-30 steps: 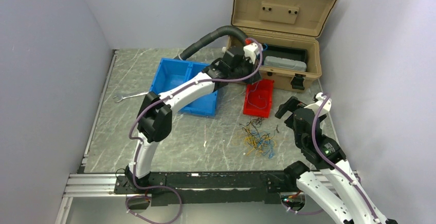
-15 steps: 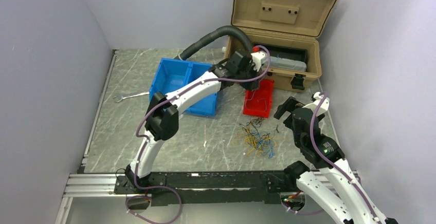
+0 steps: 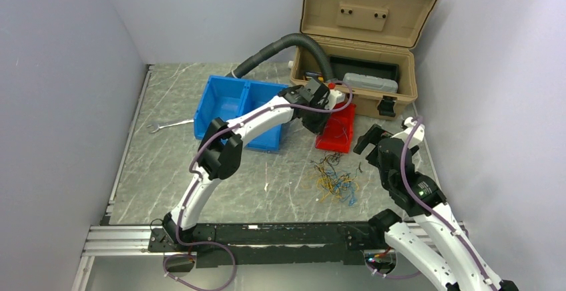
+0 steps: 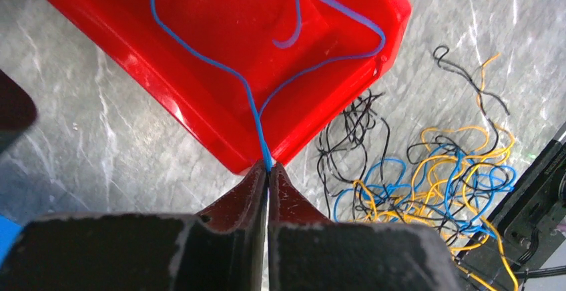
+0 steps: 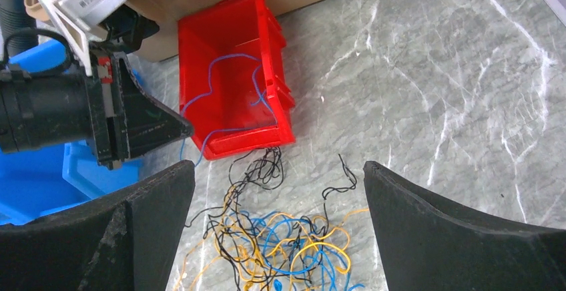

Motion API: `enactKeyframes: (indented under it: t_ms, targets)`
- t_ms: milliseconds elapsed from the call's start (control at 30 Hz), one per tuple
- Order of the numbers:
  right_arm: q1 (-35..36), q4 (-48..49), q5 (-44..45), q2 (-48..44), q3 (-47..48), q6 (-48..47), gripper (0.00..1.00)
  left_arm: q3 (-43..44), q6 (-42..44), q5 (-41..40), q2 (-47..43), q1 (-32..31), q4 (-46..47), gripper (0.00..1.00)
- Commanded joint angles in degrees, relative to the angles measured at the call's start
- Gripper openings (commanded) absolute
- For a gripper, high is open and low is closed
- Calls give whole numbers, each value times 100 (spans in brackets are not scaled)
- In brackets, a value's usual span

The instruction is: Untangle the cables

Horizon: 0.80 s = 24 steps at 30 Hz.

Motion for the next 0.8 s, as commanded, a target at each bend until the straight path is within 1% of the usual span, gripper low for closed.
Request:
enactKeyframes:
  t_ms: [0,33,67,200,300,367,400,433,467,500,533,567,600,700,767]
  targets:
    - [-16,224,-14,142,263,-48,99,706,134,-184,136,-12,-292,13]
    - [-15,234,-12,152,260,-58,99,705,123,-181,123,-18,-231,14]
    - [-19,245,-12,156,253,-68,99,679,102,-174,91,-20,-126,14]
    - [-21,224,-46,112,200,-26,99,572,-73,-104,-58,-2,498,8]
    - [-15,184,-15,54,199,-15,99,1036,-143,80,218,21,460,7]
    - [-14,147,20,40,226,-13,99,1346,-113,108,377,18,295,14]
    - [-18,136,31,32,237,-15,99,1354,-91,125,361,20,299,17]
    - [-13,135,33,25,239,-8,98,1280,-84,147,284,29,358,24]
    - [-12,140,28,30,234,-7,99,1133,-84,155,159,30,463,38]
    - [-17,149,12,23,231,1,99,972,-99,132,21,38,579,55]
    - [-13,144,-20,42,234,10,99,815,-103,117,-135,42,678,61]
    - [-13,136,-53,59,238,18,99,699,-105,103,-260,54,732,64]
    - [-16,115,-77,79,243,26,99,627,-113,57,-388,61,717,64]
    - [-13,24,-189,130,241,25,99,366,-114,-170,-849,62,514,63]
    - [-16,-40,-347,183,172,29,99,-329,-111,-345,-1465,34,666,66]
